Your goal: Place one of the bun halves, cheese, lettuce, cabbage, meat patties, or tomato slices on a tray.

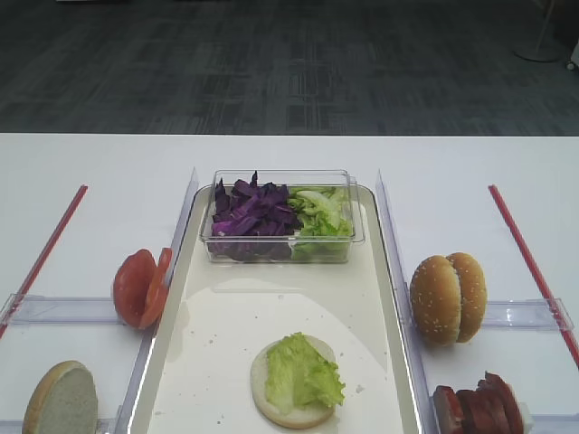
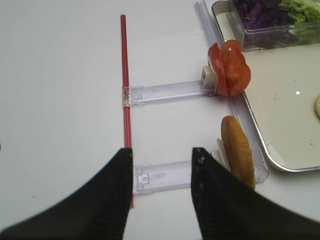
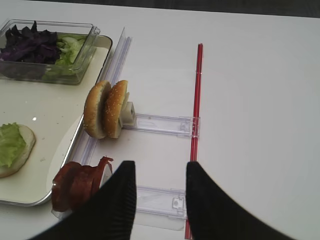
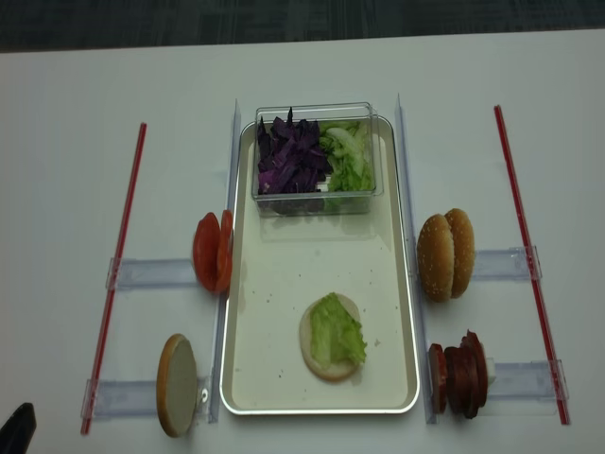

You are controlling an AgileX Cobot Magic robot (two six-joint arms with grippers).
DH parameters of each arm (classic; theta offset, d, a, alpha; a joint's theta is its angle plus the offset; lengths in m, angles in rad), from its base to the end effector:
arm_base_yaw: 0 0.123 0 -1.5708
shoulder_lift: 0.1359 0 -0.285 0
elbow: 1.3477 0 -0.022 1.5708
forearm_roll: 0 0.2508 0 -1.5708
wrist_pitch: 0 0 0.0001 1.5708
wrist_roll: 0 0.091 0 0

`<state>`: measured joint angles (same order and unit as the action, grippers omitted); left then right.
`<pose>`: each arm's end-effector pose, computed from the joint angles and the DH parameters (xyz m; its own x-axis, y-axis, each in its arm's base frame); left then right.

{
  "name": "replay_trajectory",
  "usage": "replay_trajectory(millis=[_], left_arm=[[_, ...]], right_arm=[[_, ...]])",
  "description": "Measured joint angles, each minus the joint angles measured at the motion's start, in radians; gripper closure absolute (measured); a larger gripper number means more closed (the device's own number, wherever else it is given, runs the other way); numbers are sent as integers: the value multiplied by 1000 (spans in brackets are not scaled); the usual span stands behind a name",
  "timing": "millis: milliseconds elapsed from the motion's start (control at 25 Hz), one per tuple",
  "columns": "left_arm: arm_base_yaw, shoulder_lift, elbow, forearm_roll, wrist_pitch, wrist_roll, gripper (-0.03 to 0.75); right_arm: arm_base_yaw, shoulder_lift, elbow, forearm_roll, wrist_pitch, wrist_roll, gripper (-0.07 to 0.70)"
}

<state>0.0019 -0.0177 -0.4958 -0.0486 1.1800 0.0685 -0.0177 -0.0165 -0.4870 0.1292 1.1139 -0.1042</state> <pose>-0.0125 -0.0041 0.2667 -0.5446 0.0489 -0.8373 0.0630 0.9979 0.0173 -0.0083 0.0107 0.2699 -0.4923 -0.0379 -0.8696 -0.1060 0.9942 0.0166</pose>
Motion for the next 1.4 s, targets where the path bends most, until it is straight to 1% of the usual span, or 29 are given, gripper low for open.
replay_trajectory(millis=[1400], left_arm=[[0, 0, 0, 0, 0, 0, 444]], right_arm=[[0, 0, 0, 0, 0, 2, 346]])
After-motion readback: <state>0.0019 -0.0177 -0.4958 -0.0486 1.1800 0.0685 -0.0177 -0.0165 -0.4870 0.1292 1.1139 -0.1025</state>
